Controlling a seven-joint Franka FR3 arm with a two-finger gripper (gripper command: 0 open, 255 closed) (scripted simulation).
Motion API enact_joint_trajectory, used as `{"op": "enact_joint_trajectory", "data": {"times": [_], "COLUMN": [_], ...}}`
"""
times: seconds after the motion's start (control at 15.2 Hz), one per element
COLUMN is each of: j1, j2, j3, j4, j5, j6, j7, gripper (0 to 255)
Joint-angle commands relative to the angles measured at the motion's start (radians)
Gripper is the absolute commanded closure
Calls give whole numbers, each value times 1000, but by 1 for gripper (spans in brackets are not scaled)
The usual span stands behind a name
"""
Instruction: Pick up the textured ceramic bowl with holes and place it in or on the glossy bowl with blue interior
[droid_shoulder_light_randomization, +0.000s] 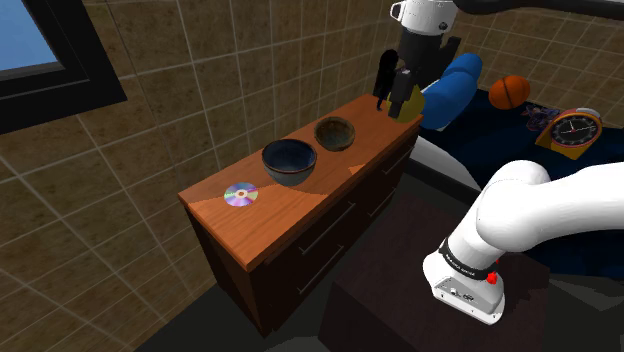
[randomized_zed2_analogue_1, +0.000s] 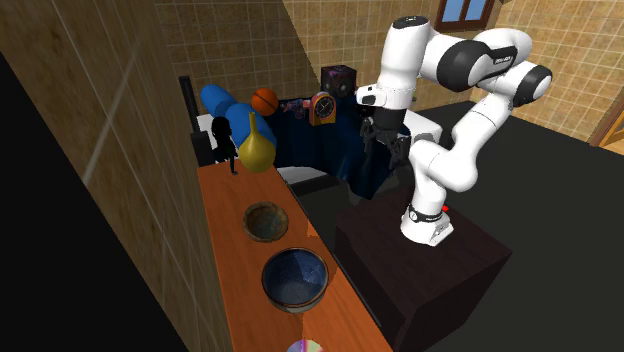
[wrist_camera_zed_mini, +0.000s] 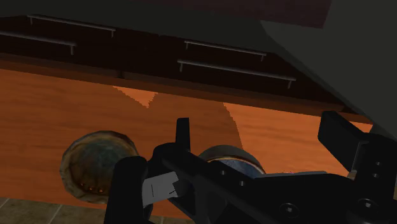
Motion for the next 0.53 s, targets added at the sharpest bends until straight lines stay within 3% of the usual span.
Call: {"op": "enact_joint_trajectory", "data": {"times": [0.0,0.46], "j1": [0,-27], "j2": [0,188], "j3": [0,-128], "j4": [0,21], "j5": [0,-40], "j6": [0,148], "j7": [0,-147], "gripper": [0,0]}}
